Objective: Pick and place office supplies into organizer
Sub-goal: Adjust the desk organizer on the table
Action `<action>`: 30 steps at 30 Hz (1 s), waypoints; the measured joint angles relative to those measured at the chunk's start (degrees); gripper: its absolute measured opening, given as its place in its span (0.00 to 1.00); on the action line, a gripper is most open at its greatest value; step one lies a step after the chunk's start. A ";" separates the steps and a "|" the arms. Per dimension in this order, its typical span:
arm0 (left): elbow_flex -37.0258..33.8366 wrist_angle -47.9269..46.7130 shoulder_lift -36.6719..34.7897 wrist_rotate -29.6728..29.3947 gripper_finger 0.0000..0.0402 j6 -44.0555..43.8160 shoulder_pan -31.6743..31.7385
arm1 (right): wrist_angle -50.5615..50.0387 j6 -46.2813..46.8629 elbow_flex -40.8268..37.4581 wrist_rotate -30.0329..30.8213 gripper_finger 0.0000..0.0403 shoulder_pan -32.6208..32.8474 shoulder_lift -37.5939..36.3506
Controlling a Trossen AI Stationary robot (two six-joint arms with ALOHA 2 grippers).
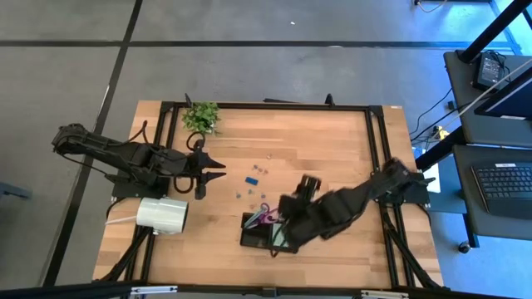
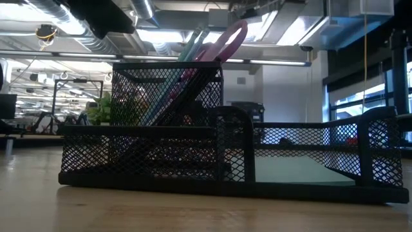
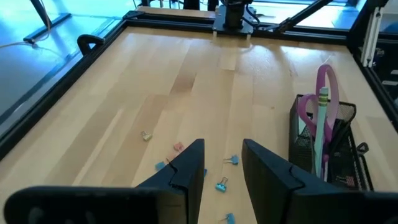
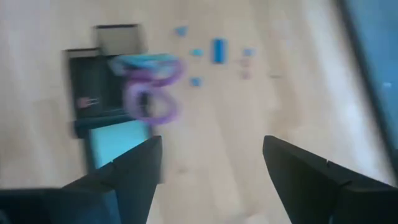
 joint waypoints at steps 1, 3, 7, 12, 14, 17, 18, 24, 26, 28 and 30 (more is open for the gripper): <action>0.00 0.00 0.01 -0.05 0.25 -0.02 0.01 | -0.08 -0.60 -1.63 1.07 0.70 -0.62 -1.78; 0.00 0.00 0.14 -0.16 0.25 -0.02 0.01 | -0.07 -1.24 -5.36 2.55 0.70 -1.95 -5.71; 0.00 0.01 0.34 -0.31 0.25 -0.04 0.02 | 1.40 -1.25 -16.26 4.52 0.70 -4.58 -14.48; 0.00 0.05 0.34 -2.09 0.25 -0.33 0.02 | 14.31 -2.79 -34.26 5.00 0.70 -7.25 -26.02; 0.00 0.04 0.33 -3.44 0.25 -0.89 0.02 | 21.50 -4.37 -42.03 4.87 0.70 -8.01 -30.23; 0.00 0.05 0.35 -4.41 0.25 -1.27 0.04 | 31.36 -5.89 -52.42 3.10 0.70 -9.06 -35.41; 0.00 0.05 0.33 -4.62 0.25 -1.47 0.04 | 34.96 -6.29 -55.60 2.50 0.70 -9.40 -36.78; 0.00 0.08 0.68 -8.03 0.25 -4.55 0.04 | 57.74 -13.47 -70.60 0.73 0.70 -9.59 -39.62; 0.00 0.08 0.95 -8.76 0.25 -5.54 0.04 | 64.53 -15.09 -73.68 -3.01 0.70 -9.59 -39.62; 0.00 0.12 1.41 -9.36 0.25 -6.03 0.04 | 70.18 -15.40 -76.01 -7.97 0.70 -9.61 -39.62; 0.00 0.07 1.83 -9.93 0.25 -6.19 0.04 | 73.64 -14.13 -77.45 -11.05 0.70 -9.59 -39.62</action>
